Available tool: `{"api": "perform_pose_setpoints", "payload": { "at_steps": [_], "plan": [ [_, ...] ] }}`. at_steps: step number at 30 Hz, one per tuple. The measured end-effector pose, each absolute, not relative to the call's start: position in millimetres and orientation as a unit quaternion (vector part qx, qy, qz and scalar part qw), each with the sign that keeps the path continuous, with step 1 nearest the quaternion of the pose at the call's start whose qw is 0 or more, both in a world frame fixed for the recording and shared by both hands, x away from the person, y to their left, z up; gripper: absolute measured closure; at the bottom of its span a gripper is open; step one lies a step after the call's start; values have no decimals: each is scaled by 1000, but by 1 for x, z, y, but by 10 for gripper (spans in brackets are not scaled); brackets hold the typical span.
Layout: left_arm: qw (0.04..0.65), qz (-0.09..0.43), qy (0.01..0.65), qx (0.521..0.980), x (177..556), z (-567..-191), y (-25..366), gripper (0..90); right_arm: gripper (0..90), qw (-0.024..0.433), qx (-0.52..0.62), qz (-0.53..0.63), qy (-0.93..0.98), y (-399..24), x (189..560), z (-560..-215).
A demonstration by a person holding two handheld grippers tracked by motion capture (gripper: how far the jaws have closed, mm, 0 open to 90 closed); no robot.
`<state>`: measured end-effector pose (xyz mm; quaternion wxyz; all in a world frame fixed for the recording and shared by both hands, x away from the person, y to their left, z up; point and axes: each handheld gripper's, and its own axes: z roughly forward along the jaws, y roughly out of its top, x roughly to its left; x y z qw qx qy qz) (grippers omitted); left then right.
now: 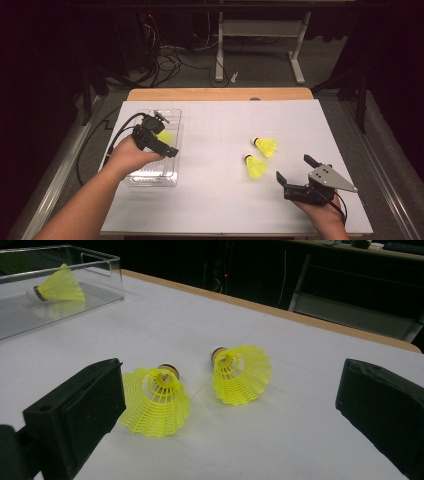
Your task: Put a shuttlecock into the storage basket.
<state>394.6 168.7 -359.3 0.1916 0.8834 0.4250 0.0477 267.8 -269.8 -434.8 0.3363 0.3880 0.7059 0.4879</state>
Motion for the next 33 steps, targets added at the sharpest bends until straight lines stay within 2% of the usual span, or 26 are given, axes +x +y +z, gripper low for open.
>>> {"api": "perform_pose_setpoints", "payload": {
  "at_steps": [33],
  "plan": [
    [202, 35, 378, 903, 390, -350, 98, 7, 0, 335, 389, 489, 705, -270, 269, -434]
  ]
}}
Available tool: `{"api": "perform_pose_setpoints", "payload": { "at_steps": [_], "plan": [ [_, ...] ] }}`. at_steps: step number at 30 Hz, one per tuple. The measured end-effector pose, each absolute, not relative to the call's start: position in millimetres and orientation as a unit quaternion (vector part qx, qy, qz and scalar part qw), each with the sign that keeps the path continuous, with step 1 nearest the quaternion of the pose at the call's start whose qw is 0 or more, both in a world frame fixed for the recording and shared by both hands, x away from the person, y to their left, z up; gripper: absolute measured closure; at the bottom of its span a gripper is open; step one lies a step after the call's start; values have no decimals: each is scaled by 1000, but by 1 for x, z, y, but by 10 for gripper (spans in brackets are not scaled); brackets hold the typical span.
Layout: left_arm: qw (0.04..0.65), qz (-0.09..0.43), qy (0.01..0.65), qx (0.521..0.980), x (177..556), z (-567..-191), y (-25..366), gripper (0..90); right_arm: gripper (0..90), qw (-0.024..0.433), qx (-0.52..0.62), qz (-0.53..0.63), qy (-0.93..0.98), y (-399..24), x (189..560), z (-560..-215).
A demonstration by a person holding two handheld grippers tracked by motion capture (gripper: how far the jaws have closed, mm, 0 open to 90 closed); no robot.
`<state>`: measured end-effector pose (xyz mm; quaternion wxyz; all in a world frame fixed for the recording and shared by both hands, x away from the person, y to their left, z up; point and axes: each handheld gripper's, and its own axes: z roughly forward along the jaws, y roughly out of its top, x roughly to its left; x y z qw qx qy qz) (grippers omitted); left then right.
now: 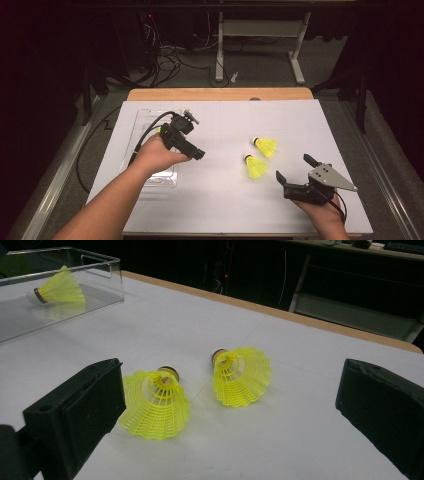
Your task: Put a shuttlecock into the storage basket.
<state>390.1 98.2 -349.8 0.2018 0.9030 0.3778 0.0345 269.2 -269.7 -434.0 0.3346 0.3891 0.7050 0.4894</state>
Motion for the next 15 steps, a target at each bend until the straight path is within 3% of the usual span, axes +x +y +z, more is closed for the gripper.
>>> {"api": "perform_pose_setpoints", "payload": {
  "at_steps": [15],
  "plan": [
    [208, 22, 347, 914, 377, -355, 59, 7, 0, 333, 384, 491, 708, -269, 270, -434]
  ]
}}
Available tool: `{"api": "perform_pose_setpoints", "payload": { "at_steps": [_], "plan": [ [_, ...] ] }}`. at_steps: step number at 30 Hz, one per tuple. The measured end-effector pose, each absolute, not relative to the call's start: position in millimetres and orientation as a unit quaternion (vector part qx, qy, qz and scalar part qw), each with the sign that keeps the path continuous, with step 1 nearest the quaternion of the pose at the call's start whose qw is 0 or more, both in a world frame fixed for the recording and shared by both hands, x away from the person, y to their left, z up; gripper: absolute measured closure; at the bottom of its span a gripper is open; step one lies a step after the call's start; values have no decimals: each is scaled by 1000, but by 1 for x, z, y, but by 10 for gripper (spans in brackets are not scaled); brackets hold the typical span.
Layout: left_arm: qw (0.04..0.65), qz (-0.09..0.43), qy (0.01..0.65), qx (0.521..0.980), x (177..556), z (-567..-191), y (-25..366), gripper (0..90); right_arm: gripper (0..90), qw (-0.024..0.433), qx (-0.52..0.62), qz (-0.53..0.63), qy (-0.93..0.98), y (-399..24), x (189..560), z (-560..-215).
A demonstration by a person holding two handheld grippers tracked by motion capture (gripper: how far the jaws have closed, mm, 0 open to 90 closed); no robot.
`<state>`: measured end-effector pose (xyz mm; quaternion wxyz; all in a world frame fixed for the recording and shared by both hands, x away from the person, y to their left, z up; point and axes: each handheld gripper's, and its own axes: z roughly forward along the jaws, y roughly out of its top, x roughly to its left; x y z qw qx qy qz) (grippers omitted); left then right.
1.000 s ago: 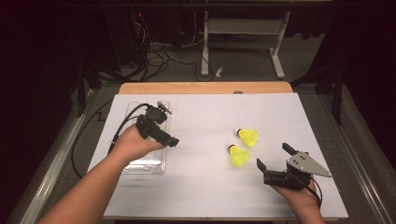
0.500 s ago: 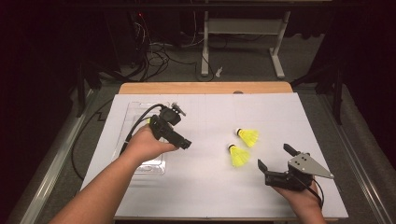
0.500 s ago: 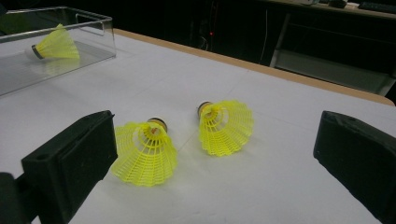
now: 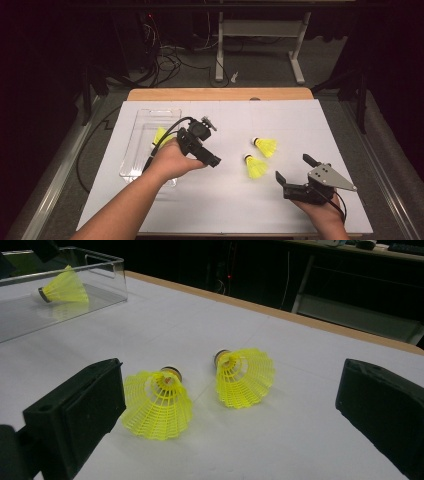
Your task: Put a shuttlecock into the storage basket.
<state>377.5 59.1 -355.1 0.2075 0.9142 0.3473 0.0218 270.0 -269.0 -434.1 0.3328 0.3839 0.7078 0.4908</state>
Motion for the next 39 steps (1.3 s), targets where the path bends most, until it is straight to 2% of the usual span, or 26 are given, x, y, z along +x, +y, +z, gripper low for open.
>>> {"api": "perform_pose_setpoints", "payload": {
  "at_steps": [12, 23, 39],
  "plan": [
    [214, 2, 321, 923, 368, -371, 26, 7, 0, 332, 385, 491, 707, -270, 269, -435],
    [229, -21, 311, 922, 364, -393, 13, 15, 0, 333, 387, 491, 707, -272, 268, -435],
    [247, -29, 302, 920, 362, -415, -11, 72, 0, 333, 386, 493, 705, -273, 268, -435]
  ]
}}
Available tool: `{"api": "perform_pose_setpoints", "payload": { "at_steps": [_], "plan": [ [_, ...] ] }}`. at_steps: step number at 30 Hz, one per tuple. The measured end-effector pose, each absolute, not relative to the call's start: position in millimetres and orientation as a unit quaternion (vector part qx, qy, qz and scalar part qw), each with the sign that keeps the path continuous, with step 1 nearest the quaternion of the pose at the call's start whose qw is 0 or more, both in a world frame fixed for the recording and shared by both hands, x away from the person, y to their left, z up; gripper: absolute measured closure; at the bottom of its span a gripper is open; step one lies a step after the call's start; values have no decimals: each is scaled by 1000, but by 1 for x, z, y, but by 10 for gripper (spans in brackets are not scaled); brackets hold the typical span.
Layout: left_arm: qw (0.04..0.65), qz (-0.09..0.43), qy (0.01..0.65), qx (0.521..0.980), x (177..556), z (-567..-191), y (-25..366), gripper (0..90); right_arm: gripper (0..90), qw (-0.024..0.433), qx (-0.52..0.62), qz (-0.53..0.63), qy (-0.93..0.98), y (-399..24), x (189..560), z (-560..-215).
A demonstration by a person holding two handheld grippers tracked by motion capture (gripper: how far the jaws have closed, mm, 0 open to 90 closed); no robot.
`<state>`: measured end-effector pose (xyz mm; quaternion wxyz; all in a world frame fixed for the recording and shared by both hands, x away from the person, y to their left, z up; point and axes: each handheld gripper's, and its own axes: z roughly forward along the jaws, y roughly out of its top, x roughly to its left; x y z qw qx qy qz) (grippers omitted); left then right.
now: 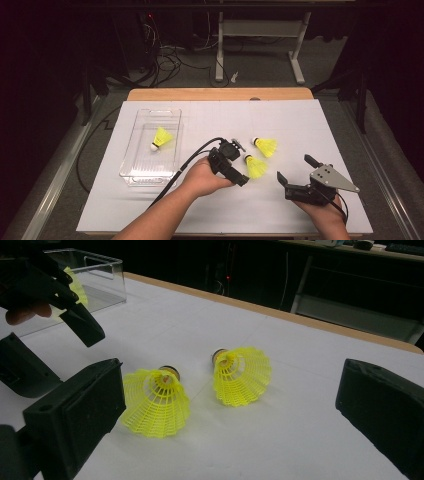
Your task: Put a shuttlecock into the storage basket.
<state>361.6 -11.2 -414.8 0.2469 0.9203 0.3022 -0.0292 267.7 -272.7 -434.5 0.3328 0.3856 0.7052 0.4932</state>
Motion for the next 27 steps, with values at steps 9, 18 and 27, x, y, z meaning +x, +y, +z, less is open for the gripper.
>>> {"api": "perform_pose_setpoints", "payload": {
  "at_steps": [9, 18, 27],
  "plan": [
    [251, -26, 305, 918, 365, -425, -20, 137, 0, 332, 386, 493, 706, -272, 268, -435],
    [257, -18, 309, 915, 369, -429, -27, 214, 0, 331, 385, 492, 707, -272, 268, -436],
    [271, -15, 303, 914, 369, -429, -34, 349, 0, 331, 386, 492, 707, -273, 267, -436]
  ]
}}
